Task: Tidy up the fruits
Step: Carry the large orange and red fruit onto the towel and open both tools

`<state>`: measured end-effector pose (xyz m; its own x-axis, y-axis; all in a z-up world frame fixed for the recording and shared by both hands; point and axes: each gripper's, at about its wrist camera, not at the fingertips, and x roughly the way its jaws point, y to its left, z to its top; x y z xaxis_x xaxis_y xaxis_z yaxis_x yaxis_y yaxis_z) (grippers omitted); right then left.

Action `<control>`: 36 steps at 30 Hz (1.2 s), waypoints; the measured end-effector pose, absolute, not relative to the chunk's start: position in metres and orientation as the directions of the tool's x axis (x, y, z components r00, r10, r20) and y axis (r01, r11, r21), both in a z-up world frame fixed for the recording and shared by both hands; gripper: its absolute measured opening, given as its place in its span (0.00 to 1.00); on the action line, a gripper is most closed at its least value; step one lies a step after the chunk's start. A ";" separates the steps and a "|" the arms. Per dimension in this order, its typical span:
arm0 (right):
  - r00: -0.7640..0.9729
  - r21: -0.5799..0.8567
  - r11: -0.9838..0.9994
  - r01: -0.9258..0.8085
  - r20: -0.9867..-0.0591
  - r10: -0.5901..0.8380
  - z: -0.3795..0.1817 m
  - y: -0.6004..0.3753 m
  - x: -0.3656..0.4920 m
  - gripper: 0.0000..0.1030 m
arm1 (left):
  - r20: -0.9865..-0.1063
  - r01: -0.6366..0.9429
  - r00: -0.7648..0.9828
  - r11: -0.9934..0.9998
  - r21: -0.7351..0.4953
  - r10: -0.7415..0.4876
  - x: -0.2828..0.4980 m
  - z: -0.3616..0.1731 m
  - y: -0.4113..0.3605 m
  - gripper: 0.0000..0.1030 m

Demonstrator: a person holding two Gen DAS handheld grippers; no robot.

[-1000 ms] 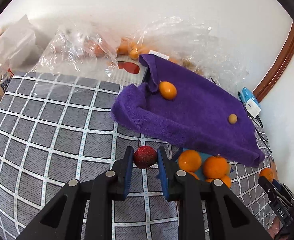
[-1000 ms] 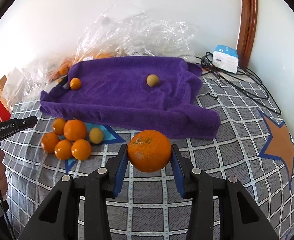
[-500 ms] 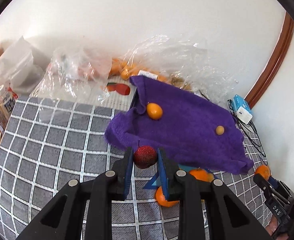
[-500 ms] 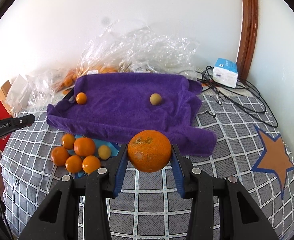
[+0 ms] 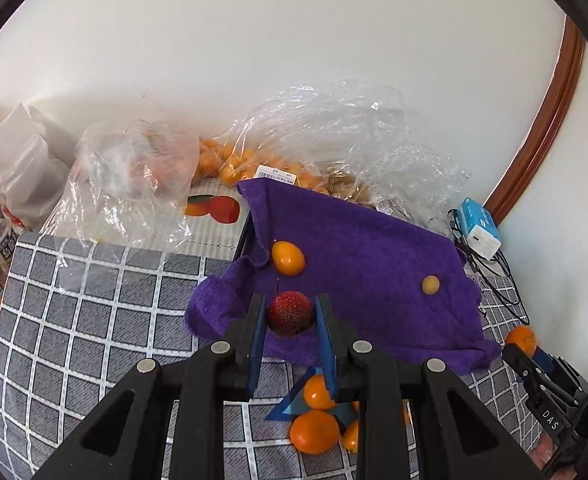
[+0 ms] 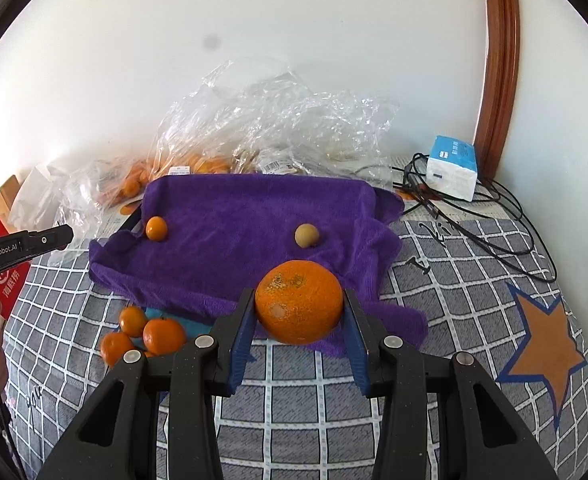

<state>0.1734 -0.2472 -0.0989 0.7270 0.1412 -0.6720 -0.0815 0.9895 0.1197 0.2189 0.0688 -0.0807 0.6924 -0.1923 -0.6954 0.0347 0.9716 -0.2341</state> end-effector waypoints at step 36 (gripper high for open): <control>0.621 0.078 0.995 -0.065 -0.777 0.101 -0.176 -0.239 0.291 0.41 | -0.805 0.025 0.559 0.974 -0.223 -0.199 0.304 -0.155 0.053 0.22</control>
